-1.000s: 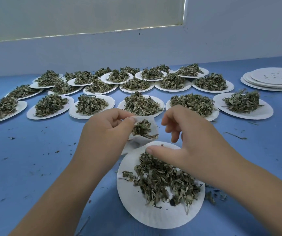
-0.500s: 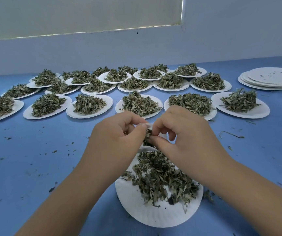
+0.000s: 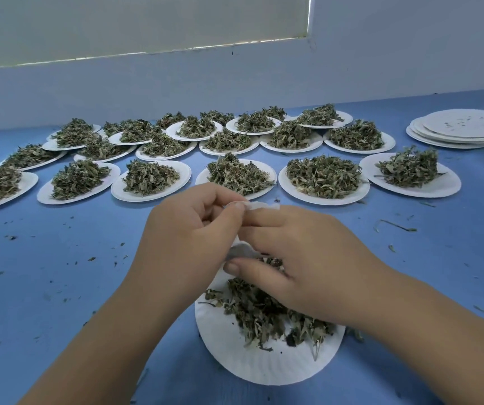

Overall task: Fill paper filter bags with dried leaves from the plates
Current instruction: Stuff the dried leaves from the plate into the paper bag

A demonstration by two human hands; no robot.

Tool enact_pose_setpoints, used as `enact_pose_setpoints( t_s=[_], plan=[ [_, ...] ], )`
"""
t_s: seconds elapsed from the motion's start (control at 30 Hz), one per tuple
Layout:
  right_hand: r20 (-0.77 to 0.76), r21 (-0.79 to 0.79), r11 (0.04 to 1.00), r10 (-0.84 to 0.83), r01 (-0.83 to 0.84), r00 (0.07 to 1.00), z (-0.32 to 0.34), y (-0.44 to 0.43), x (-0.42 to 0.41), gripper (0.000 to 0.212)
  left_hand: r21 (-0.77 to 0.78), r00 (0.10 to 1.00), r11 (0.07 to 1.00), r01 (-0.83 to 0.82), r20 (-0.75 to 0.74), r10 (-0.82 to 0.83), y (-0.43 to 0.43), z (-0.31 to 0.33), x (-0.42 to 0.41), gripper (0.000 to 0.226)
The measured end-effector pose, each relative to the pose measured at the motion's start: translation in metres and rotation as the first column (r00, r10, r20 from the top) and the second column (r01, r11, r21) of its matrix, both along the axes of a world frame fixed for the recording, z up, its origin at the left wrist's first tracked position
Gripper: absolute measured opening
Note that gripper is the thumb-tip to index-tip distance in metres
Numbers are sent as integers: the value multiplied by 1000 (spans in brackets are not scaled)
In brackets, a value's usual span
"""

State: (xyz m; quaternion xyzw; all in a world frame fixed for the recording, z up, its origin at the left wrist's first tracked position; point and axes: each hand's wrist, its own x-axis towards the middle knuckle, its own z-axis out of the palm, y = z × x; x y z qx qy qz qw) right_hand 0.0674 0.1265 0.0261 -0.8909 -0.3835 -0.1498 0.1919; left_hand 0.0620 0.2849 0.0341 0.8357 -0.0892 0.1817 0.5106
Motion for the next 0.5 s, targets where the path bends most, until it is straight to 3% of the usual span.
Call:
enact_pose_setpoints(
  t_s=[0.17, 0.3, 0.37, 0.5],
  plan=[
    [-63, 326, 945, 52, -29, 997, 7, -16, 1, 22, 26, 995, 996, -80, 69, 78, 9, 4, 2, 16],
    [-178, 411, 911, 32, 45, 984, 18, -28, 5, 12, 33, 989, 992, -118, 96, 114, 16, 5, 5, 19],
    [-297, 315, 948, 52, 46, 954, 22, -33, 5, 12, 50, 984, 990, -133, 126, 126, 19, 5, 6, 20],
    [-404, -65, 998, -22, -5, 914, 20, -37, 4, 27, 67, 980, 987, -143, 151, 131, 21, 5, 6, 20]
  ],
)
